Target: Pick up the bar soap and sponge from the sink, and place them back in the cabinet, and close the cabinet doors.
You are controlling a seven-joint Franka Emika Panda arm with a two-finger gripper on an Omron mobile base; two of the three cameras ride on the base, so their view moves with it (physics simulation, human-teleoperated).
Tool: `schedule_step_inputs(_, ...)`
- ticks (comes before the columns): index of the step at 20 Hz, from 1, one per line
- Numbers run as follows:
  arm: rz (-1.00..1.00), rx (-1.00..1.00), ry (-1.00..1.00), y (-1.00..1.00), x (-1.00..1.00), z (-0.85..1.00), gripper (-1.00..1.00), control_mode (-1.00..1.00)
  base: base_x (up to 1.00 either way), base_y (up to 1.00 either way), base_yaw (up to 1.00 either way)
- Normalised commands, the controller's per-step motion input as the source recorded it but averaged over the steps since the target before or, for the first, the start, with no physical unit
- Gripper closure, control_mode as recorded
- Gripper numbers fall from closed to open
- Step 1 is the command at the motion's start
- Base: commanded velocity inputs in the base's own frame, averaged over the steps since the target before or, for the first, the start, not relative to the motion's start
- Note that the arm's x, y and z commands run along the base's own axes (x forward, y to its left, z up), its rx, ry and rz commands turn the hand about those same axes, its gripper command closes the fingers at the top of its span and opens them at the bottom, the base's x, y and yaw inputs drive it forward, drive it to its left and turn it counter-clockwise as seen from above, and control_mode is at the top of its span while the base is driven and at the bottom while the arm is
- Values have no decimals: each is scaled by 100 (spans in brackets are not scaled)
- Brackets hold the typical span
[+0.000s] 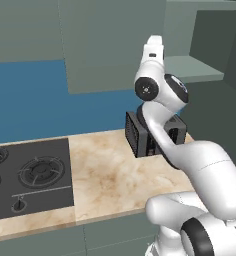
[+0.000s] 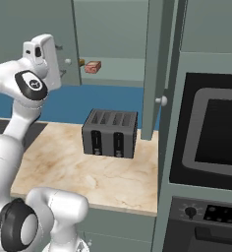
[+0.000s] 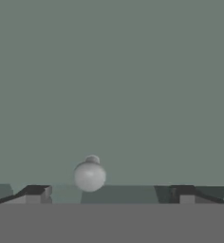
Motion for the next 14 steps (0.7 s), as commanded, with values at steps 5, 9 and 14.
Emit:
schedule_step_inputs(5, 2, 0, 0, 0, -36, 1, -100, -100, 0, 0, 0)
schedule_step_inputs(9, 4, 0, 0, 0, -47, 3, -100, -100, 0, 0, 0)
schedule_step_inputs(14, 7, 2, 1, -4, -47, 3, -100, -100, 0, 0, 0)
